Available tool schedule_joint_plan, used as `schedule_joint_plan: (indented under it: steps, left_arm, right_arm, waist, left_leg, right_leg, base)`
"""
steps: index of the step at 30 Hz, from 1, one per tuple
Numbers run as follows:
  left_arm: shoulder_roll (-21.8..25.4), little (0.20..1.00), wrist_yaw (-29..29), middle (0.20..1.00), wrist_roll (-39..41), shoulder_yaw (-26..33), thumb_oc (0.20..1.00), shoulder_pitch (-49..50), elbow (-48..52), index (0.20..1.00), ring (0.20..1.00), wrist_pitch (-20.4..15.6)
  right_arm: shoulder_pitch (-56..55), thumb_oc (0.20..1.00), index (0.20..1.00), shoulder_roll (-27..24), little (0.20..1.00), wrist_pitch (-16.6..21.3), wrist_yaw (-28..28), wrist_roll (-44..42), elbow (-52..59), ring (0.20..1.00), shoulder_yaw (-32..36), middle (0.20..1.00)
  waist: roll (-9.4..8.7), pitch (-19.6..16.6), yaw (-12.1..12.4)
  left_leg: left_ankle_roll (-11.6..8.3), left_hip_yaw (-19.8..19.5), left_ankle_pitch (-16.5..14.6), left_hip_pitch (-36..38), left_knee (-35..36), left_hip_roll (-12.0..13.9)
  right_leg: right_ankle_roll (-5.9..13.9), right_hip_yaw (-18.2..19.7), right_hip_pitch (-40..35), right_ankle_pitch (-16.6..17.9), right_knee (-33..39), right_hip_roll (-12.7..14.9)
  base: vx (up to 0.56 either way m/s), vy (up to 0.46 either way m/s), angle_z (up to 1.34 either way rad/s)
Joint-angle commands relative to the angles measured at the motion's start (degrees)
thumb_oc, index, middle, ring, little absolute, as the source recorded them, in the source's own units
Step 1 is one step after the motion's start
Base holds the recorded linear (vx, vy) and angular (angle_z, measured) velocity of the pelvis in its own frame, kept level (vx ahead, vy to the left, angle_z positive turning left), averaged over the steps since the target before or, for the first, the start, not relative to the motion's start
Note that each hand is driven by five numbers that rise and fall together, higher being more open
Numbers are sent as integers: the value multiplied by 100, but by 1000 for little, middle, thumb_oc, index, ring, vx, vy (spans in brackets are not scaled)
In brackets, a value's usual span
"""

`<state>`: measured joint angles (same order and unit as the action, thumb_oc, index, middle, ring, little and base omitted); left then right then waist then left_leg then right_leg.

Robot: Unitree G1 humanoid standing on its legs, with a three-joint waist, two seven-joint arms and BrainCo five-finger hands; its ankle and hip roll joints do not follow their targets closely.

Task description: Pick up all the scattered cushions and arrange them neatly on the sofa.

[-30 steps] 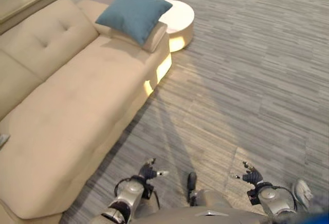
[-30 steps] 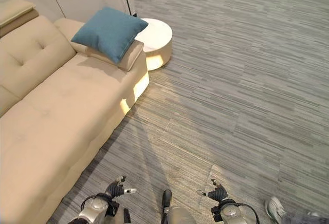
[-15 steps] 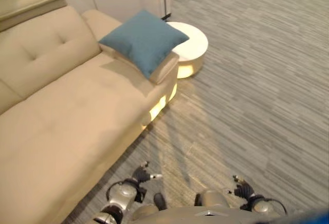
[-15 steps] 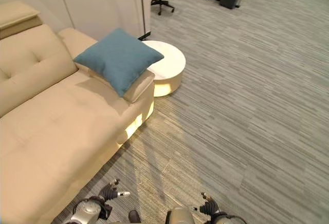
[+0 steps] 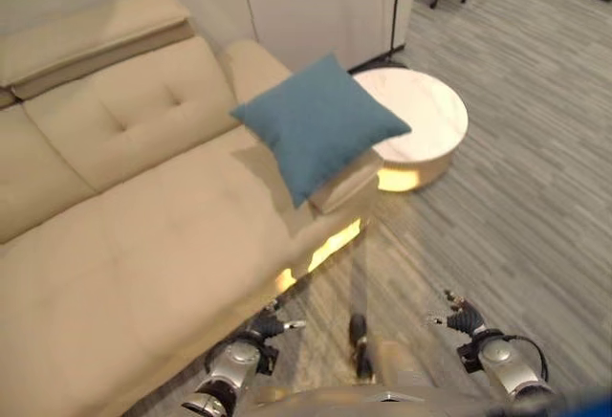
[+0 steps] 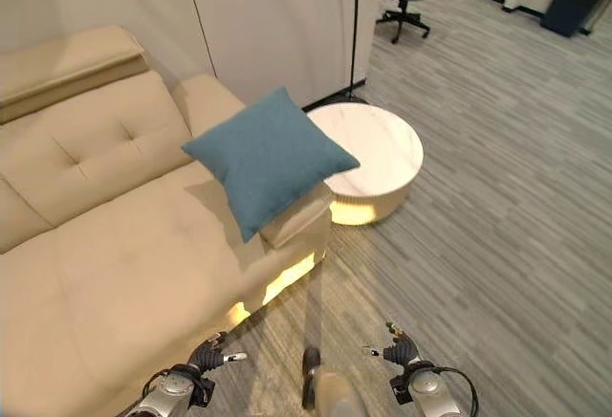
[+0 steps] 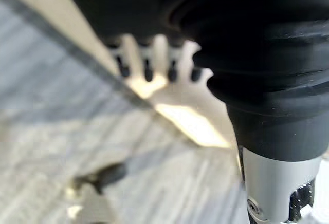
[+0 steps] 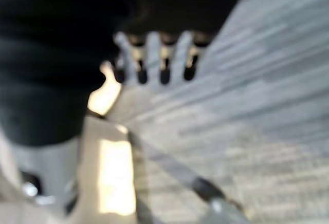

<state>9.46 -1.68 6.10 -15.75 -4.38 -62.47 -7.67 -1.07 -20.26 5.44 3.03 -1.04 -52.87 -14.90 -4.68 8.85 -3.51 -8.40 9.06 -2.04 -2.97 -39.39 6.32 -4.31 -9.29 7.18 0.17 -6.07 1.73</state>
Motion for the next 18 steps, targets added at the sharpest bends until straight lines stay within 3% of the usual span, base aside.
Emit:
schedule_joint_plan:
  steps: [1,2,4,7,8,10,12,13,14,17,18]
  left_arm:
    - [171,1000,-8,1000,202,5,1000,22,100,1000,1000,-68]
    - [170,1000,-9,1000,202,4,1000,26,101,1000,1000,-68]
    - [164,1000,-18,1000,182,-4,1000,57,102,1000,1000,-75]
    - [184,1000,-24,1000,174,-2,1000,53,106,1000,1000,-60]
    - [195,1000,-19,1000,190,59,1000,93,65,1000,1000,-47]
    - [211,1000,-28,1000,244,97,1000,155,72,1000,1000,-41]
    - [230,1000,-29,1000,246,149,1000,228,90,1000,1000,-40]
    - [246,1000,-34,1000,250,177,1000,249,74,1000,1000,-35]
    - [298,1000,-61,1000,270,216,1000,226,80,1000,1000,-30]
    - [350,1000,-77,1000,246,236,1000,190,98,1000,1000,-42]
    - [379,1000,-87,1000,273,256,1000,175,141,1000,1000,-70]
  right_arm:
    - [-183,1000,1000,-48,1000,132,49,-173,48,1000,-86,1000]
    - [-185,1000,1000,-49,1000,134,49,-173,46,1000,-87,1000]
    - [-207,1000,1000,-39,1000,137,81,-160,-38,1000,-83,1000]
    - [-174,1000,1000,-15,1000,112,113,-124,-182,1000,-103,1000]
    - [-165,1000,1000,3,1000,126,96,-93,-115,1000,-118,1000]
    - [-159,1000,1000,15,1000,144,80,-49,-71,1000,-159,1000]
    - [-147,1000,1000,36,1000,149,64,10,-34,1000,-176,1000]
    - [-123,1000,1000,66,1000,159,65,43,-9,1000,-190,1000]
    - [-65,1000,1000,102,1000,157,49,46,60,1000,-198,1000]
    - [-33,1000,1000,154,1000,163,46,13,157,1000,-191,1000]
    - [-42,1000,1000,167,1000,170,55,-15,193,1000,-153,1000]
  waist:
    - [-213,-112,-77]
    - [-214,-105,-77]
    - [-172,-123,-57]
    - [-43,-92,-16]
    - [-9,-127,0]
    - [-13,-137,76]
    - [-17,-207,162]
    - [-18,-213,193]
    - [0,-136,175]
    - [7,-103,142]
    - [39,-108,116]
  left_leg:
    - [503,626,-210,-78,1452,-182]
    - [507,627,-213,-55,1466,-189]
    - [552,678,-173,-223,2374,-180]
    - [396,875,561,-406,3462,13]
    - [433,879,540,-255,3791,-28]
    - [505,669,479,-207,3761,-191]
    - [610,763,377,-104,3787,-284]
    - [673,783,322,-32,3797,-333]
    - [774,788,257,95,3772,-350]
    - [829,751,163,214,3793,-397]
    - [846,674,97,281,3822,-437]
  right_leg:
    - [847,97,-628,-6,667,259]
    - [853,94,-648,-10,674,264]
    - [899,64,-779,-133,712,252]
    - [884,-22,-990,-396,680,83]
    - [921,-24,-1051,-499,613,12]
    - [956,-9,-1066,-645,228,82]
    - [1056,-11,-1019,-668,-83,158]
    - [1124,-14,-885,-625,-438,223]
    - [1304,42,-459,-419,-1243,312]
    - [1371,161,-204,-353,-1511,403]
    - [1318,268,-139,-344,-1224,503]
  base:
    - [285,-41,27]
    - [195,13,23]
    - [222,46,24]
    - [276,75,13]
    - [312,103,-19]
    - [286,137,-40]
    - [210,132,-35]
    - [183,154,-28]
    - [105,109,-29]
    - [98,49,-6]
    - [147,-24,33]
